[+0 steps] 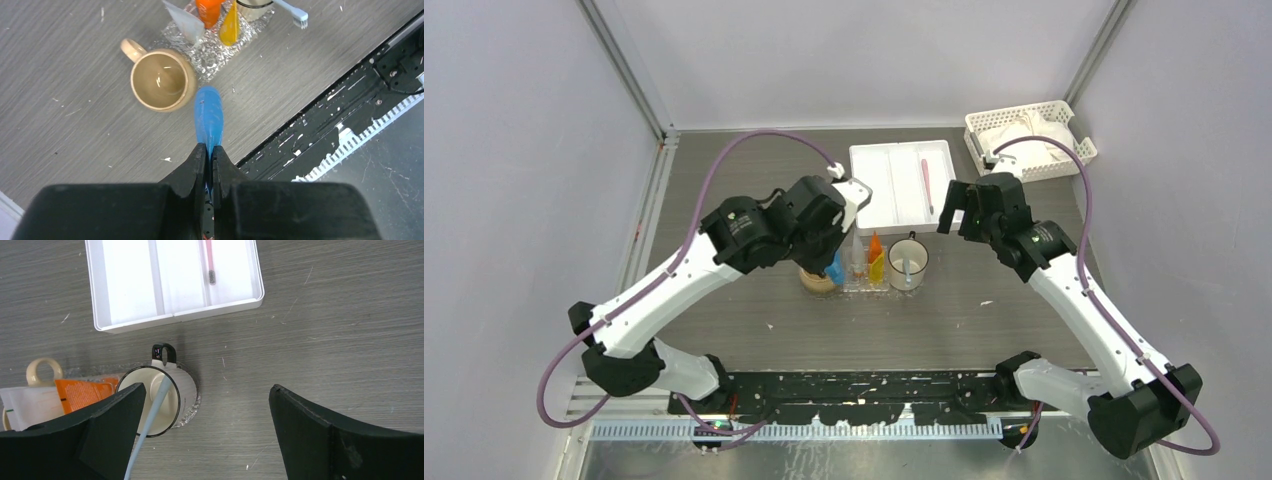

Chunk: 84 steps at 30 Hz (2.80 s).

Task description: Prepare toiletry sets of a toothbrush and toothpaste on the tray

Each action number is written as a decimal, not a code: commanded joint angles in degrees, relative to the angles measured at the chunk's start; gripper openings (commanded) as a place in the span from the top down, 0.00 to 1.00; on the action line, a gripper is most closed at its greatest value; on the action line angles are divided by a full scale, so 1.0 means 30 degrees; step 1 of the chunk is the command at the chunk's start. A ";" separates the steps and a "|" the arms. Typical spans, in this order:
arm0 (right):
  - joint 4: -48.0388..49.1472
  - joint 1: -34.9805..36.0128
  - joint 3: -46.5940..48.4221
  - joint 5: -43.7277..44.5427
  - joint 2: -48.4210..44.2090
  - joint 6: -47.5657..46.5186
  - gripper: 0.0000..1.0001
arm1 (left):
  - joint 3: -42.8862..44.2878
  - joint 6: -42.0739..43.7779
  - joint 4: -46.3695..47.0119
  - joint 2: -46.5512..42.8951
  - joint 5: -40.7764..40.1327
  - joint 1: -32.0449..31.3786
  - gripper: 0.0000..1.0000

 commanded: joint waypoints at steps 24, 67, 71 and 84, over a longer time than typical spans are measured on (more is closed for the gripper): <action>0.1195 -0.0028 -0.0928 0.0520 -0.0322 0.0009 0.00 | -0.1218 0.1477 0.5155 0.2896 0.0476 0.0529 0.99; 0.1621 -0.0016 -0.1139 0.0078 0.0340 0.0061 0.00 | -0.1430 0.1391 0.4814 0.2975 0.0898 0.1234 0.99; 0.1620 -0.0009 -0.1169 0.0075 0.0347 0.0046 0.00 | -0.1423 0.1391 0.4828 0.2908 0.0874 0.1250 0.99; 0.1649 -0.0030 -0.1279 0.0052 0.0274 0.0079 0.00 | -0.1314 0.1362 0.4649 0.3061 0.0814 0.1404 0.99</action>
